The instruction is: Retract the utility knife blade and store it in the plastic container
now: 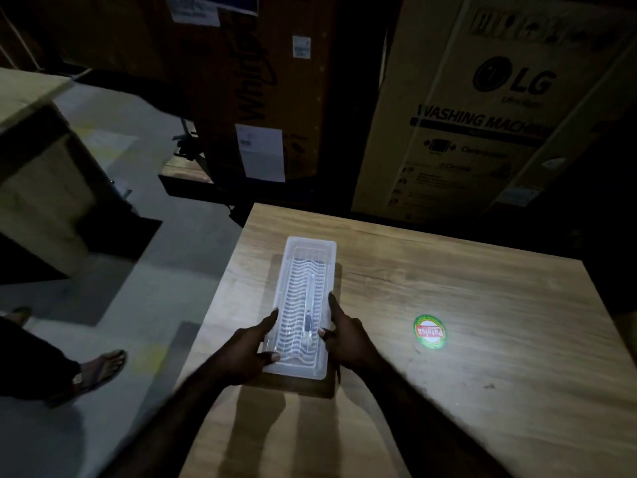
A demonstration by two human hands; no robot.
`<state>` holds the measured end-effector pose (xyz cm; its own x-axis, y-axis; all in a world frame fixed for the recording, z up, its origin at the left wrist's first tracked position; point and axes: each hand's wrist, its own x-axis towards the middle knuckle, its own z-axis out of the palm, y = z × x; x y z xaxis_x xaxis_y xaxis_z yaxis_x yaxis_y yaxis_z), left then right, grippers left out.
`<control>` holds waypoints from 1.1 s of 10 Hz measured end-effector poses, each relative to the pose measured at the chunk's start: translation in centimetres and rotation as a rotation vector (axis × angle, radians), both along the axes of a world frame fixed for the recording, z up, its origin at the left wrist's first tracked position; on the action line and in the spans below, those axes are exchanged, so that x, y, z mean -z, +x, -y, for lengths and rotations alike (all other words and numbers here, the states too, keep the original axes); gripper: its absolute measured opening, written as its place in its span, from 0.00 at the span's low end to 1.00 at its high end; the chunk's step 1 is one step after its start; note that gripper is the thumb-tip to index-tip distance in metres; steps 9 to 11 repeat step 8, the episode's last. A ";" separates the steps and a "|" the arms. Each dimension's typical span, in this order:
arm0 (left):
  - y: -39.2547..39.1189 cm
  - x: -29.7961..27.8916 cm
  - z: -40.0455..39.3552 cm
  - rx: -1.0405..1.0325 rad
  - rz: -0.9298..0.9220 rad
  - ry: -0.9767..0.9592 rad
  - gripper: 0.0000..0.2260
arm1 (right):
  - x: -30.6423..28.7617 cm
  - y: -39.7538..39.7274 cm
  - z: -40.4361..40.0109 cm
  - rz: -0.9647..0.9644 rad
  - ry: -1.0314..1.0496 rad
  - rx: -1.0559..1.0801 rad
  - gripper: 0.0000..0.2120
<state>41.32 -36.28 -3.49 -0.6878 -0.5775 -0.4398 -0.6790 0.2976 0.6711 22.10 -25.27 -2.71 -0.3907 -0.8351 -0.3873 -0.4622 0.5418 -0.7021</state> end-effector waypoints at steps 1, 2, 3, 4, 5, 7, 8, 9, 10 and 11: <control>0.2 -0.7 0.6 0.120 0.004 -0.046 0.44 | -0.4 -0.5 -0.5 0.089 0.031 -0.097 0.49; 0.0 -1.2 0.9 0.209 0.050 -0.108 0.47 | -1.0 -1.1 -0.8 0.097 0.081 -0.203 0.57; -0.3 -1.4 0.8 0.260 0.112 -0.178 0.48 | -0.8 -1.2 -0.8 0.053 0.120 -0.251 0.56; -0.5 -1.6 0.8 0.286 0.175 -0.210 0.47 | -0.9 -1.1 -0.7 0.040 0.150 -0.262 0.57; -0.7 -1.7 0.9 0.288 0.177 -0.225 0.48 | -0.8 -1.1 -0.6 0.048 0.146 -0.260 0.57; -0.9 -2.3 0.6 0.222 0.139 -0.237 0.49 | -1.8 -1.4 -0.7 0.069 0.133 -0.188 0.54; -1.2 -2.3 0.4 0.226 0.128 -0.328 0.48 | -3.0 -1.4 -1.3 0.086 0.079 -0.151 0.52; -1.2 -2.3 0.4 0.226 0.128 -0.328 0.48 | -3.0 -1.4 -1.3 0.086 0.079 -0.151 0.52; -1.2 -2.3 0.4 0.226 0.128 -0.328 0.48 | -3.0 -1.4 -1.3 0.086 0.079 -0.151 0.52; -1.2 -2.3 0.4 0.226 0.128 -0.328 0.48 | -3.0 -1.4 -1.3 0.086 0.079 -0.151 0.52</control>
